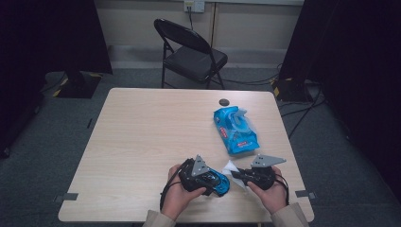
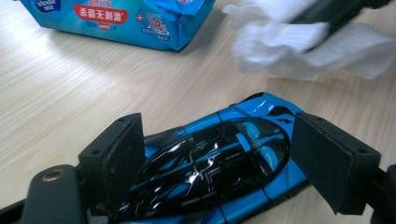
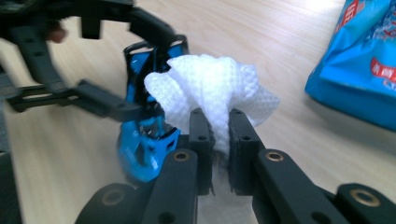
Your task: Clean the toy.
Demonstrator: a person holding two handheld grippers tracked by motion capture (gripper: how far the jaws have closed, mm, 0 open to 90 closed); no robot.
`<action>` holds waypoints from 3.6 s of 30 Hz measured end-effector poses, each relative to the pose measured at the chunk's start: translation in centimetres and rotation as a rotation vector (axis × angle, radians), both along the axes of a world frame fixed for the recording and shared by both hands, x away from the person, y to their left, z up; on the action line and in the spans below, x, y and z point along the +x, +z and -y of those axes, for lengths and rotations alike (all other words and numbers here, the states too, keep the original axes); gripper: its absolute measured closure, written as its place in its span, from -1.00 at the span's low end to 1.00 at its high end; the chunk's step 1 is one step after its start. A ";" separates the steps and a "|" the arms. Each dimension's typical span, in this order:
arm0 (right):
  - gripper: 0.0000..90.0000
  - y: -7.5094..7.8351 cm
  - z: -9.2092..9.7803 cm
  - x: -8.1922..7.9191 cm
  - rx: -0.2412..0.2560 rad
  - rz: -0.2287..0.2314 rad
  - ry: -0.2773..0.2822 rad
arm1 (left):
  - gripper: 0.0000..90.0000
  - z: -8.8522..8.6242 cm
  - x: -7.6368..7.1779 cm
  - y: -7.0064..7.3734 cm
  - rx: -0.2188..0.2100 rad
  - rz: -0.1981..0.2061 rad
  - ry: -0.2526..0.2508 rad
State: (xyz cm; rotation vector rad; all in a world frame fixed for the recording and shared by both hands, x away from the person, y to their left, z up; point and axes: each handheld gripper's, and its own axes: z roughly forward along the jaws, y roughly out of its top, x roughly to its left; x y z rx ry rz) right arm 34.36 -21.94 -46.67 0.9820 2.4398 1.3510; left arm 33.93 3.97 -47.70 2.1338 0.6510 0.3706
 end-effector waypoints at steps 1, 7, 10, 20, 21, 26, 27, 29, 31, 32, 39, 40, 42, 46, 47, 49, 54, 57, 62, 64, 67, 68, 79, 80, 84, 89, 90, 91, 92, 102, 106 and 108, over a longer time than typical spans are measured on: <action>0.84 0.0 -0.2 0.3 -0.006 0.003 -0.001 | -0.60 -0.2 -0.1 0.1 0.005 0.001 0.000; 0.83 0.2 -1.8 2.7 -0.021 0.013 -0.002 | -0.58 -1.2 -0.8 0.3 0.012 -0.006 0.005; 0.83 -0.1 -2.8 3.6 -0.010 0.003 -0.001 | -0.58 -1.7 -0.9 0.1 0.007 -0.012 0.014; 0.59 -2.0 -5.1 5.6 -0.028 -0.040 -0.004 | -0.56 -2.3 -0.8 -1.2 0.000 -0.034 0.016; 0.50 -2.1 -5.1 5.6 -0.034 -0.047 -0.011 | -0.55 -2.3 -0.8 -1.3 -0.001 -0.034 0.015; 0.29 -2.2 -4.4 5.6 -0.035 -0.048 -0.024 | -0.56 -2.3 -0.8 -1.3 0.001 -0.032 0.015; 0.23 -2.2 -4.2 5.7 -0.024 -0.054 -0.030 | -0.56 -2.3 -0.8 -1.3 0.001 -0.033 0.013; 0.26 -2.1 -3.8 5.8 -0.013 -0.061 -0.041 | -0.55 -2.4 -0.8 -1.3 0.000 -0.033 0.011; 0.25 -2.1 -3.5 5.8 -0.014 -0.053 -0.054 | -0.55 -2.4 -0.8 -1.3 0.003 -0.032 0.009; 0.30 -2.3 -3.4 5.8 -0.014 -0.062 -0.053 | -0.55 -2.4 -0.8 -1.3 0.003 -0.032 0.010; 0.78 -3.4 -3.7 5.6 -0.100 -0.054 -0.040 | -0.52 -2.5 -0.8 -1.3 0.001 -0.032 0.014; 0.89 -3.4 -4.0 5.6 -0.116 -0.056 -0.036 | -0.52 -2.5 -0.9 -1.3 0.003 -0.027 0.013; 0.93 -3.2 -4.1 5.9 -0.101 -0.087 -0.038 | -0.52 -2.5 -0.9 -1.3 0.003 -0.028 0.013; 0.94 -2.5 -5.2 6.3 -0.024 -0.106 -0.026 | -0.52 -2.4 -0.9 -1.3 0.002 -0.030 0.011; 0.94 -2.3 -5.5 6.5 -0.008 -0.104 -0.028 | -0.53 -2.4 -0.9 -1.3 0.002 -0.030 0.009; 0.94 -2.2 -6.4 7.1 0.006 -0.109 -0.024 | -0.53 -2.4 -0.9 -1.3 0.002 -0.032 0.007; 0.94 -3.2 -8.8 7.8 -0.009 -0.146 0.016 | -0.54 -2.4 -0.8 -1.2 0.006 -0.037 0.010; 0.94 -3.9 -9.4 7.8 0.003 -0.160 0.032 | -0.53 -2.3 -0.9 -1.3 0.009 -0.031 0.015; 0.94 -4.0 -8.7 7.8 0.024 -0.188 0.052 | -0.52 -2.0 -0.8 -1.5 0.022 0.000 0.022; 0.94 -4.0 -8.4 7.7 0.023 -0.185 0.059 | -0.52 -1.8 -0.9 -1.5 0.015 -0.005 0.021; 0.94 -4.0 -7.9 7.6 0.027 -0.182 0.069 | -0.52 -1.7 -0.9 -1.4 0.018 -0.007 0.023; 0.94 -4.0 -7.8 7.5 0.025 -0.183 0.072 | -0.52 -1.8 -0.9 -1.4 0.017 -0.007 0.023; 0.94 -3.8 -5.2 6.2 -0.006 -0.171 0.131 | -0.52 -1.8 -0.9 -1.4 0.022 -0.008 0.030; 0.94 -3.8 -4.5 5.9 -0.005 -0.169 0.132 | -0.52 -1.7 -0.9 -1.4 0.022 -0.010 0.029; 0.93 -3.9 -3.5 5.4 0.008 -0.169 0.125 | -0.52 -1.6 -0.9 -1.3 0.026 -0.014 0.030; 0.93 -3.9 -2.3 4.7 0.003 -0.163 0.121 | -0.51 -1.6 -0.9 -1.3 0.027 -0.014 0.035; 0.93 -3.9 -2.1 4.5 0.004 -0.162 0.118 | -0.51 -1.6 -0.9 -1.3 0.029 -0.014 0.036; 0.93 -3.9 -1.7 4.3 0.005 -0.161 0.115 | -0.51 -1.6 -0.9 -1.3 0.029 -0.015 0.037; 0.93 -3.9 -1.6 4.1 0.008 -0.161 0.111 | -0.51 -1.6 -0.9 -1.3 0.030 -0.016 0.036; 0.93 -4.0 0.1 2.6 0.009 -0.141 0.109 | -0.51 -1.5 -0.9 -1.2 0.039 -0.022 0.038; 0.93 -3.9 0.7 1.9 0.003 -0.136 0.112 | -0.51 -1.4 -0.9 -1.2 0.038 -0.021 0.036; 0.93 -3.9 1.0 1.7 -0.002 -0.135 0.113 | -0.51 -1.4 -0.9 -1.2 0.038 -0.022 0.037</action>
